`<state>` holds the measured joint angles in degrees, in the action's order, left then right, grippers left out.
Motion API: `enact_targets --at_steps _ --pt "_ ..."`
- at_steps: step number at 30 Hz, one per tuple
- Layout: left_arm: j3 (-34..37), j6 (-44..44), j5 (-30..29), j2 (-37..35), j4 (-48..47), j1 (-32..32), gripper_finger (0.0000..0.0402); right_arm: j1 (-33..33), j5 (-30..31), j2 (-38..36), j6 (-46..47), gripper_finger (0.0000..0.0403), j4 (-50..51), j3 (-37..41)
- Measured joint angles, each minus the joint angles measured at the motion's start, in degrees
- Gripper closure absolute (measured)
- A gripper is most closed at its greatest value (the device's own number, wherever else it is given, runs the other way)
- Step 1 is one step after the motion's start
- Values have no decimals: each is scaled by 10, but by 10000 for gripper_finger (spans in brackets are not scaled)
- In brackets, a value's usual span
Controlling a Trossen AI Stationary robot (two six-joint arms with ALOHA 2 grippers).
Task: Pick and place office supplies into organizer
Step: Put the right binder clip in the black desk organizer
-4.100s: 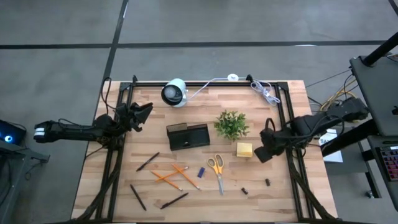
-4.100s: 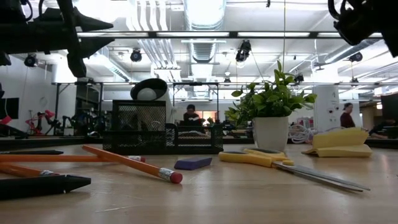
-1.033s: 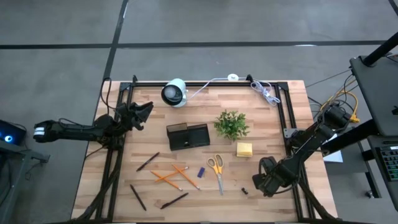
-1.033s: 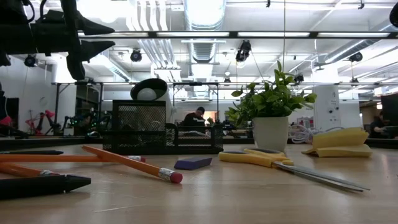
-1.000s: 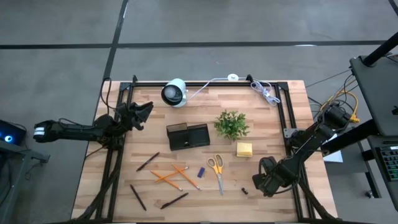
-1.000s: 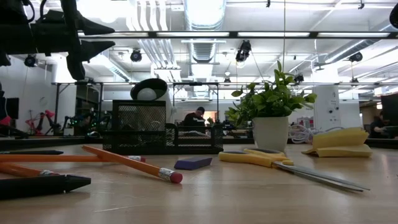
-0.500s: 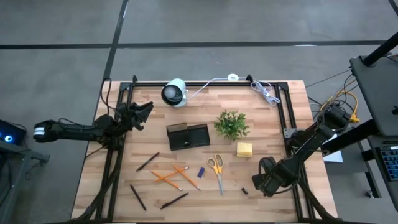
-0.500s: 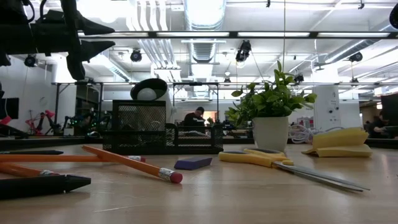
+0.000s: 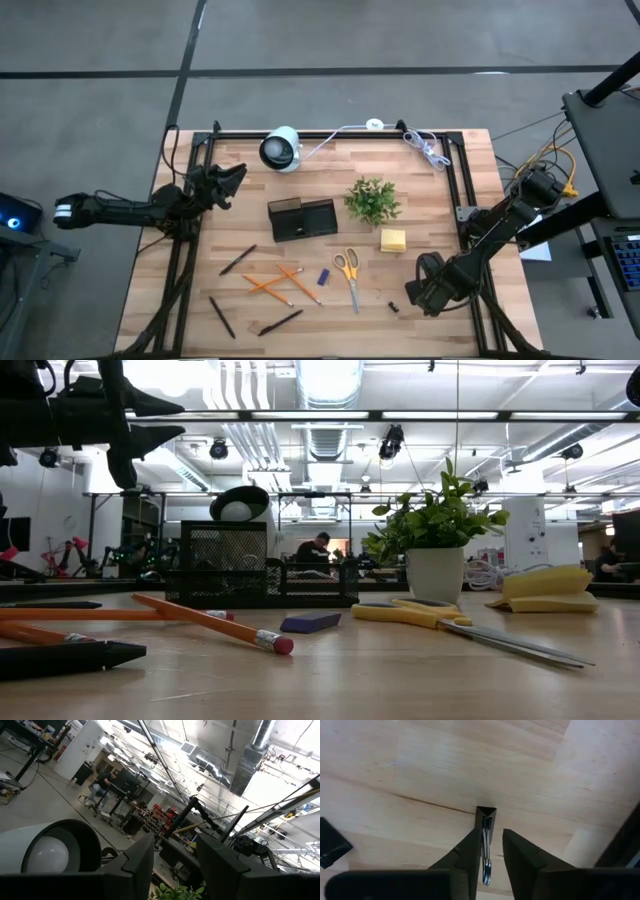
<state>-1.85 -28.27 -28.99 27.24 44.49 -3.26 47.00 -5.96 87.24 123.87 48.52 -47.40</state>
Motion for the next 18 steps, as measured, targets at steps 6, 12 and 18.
enact_targets --at_steps 6,12,18 --pt "0 0 0 0 0 0 269 0 0 0 -4 366 -1 0" --pt "0 0 0 0 0 0 269 0 0 0 -11 392 -3 0" --pt "0 0 0 0 0 0 269 0 0 0 -13 394 -7 0"
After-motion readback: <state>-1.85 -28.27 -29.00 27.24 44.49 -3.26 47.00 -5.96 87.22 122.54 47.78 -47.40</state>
